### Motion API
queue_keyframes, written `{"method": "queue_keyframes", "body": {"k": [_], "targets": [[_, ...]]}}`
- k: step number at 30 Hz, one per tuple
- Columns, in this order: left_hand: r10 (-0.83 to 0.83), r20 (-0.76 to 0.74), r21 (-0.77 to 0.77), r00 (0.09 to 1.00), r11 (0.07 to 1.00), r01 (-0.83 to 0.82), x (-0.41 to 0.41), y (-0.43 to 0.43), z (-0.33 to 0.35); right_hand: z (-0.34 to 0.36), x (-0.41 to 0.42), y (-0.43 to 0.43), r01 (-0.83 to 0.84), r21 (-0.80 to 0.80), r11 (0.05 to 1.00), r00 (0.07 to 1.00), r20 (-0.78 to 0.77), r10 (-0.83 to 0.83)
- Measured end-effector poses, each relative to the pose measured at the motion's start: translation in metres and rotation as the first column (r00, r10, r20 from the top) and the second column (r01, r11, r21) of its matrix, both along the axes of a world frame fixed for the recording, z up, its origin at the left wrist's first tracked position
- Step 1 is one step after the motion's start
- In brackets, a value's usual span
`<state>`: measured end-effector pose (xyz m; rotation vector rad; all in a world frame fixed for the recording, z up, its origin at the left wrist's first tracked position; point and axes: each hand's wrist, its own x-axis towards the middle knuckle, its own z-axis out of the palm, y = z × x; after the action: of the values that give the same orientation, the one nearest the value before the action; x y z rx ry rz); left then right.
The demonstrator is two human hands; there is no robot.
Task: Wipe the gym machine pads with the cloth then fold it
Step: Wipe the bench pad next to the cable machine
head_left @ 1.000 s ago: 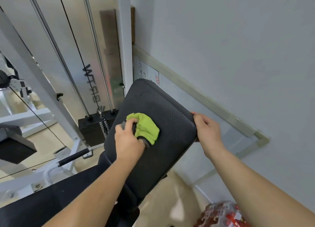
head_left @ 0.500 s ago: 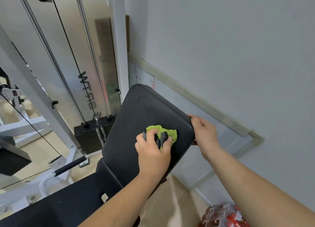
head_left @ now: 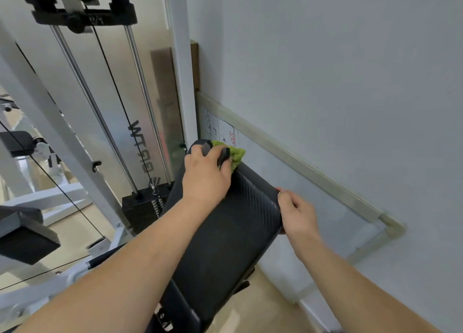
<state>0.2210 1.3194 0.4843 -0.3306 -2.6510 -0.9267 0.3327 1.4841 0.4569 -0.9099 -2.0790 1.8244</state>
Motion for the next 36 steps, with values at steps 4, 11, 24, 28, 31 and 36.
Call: {"method": "queue_keyframes", "body": {"k": [4, 11, 24, 28, 31, 36], "targets": [[-0.112, -0.086, -0.043, 0.990, 0.993, 0.108, 0.052, 0.032, 0.005, 0.000, 0.000, -0.001, -0.019, -0.006, 1.000, 0.998, -0.057, 0.018], [-0.390, -0.122, -0.172, 0.913, 0.914, 0.368, 0.030, -0.002, 0.000, 0.009, 0.009, 0.001, -0.049, 0.073, 0.996, 0.999, 0.005, 0.049], [-0.186, -0.150, -0.017, 0.971, 0.983, 0.185, -0.033, -0.043, -0.024, 0.073, -0.062, -0.012, -0.493, 0.413, 0.766, 0.865, 0.325, 0.382], [0.138, 0.108, 0.180, 0.984, 0.971, -0.156, -0.089, -0.050, -0.028, 0.066, -0.074, -0.021, -0.518, 0.499, 0.695, 0.852, 0.370, 0.370], [0.177, 0.152, 0.287, 0.972, 0.934, -0.215, -0.058, -0.031, -0.034, 0.061, -0.079, -0.019, -0.498, 0.465, 0.732, 0.860, 0.376, 0.346], [-0.231, -0.048, 0.287, 0.972, 0.929, 0.235, 0.048, -0.023, -0.055, 0.057, -0.078, -0.018, -0.424, 0.403, 0.811, 0.899, 0.296, 0.323]]}}
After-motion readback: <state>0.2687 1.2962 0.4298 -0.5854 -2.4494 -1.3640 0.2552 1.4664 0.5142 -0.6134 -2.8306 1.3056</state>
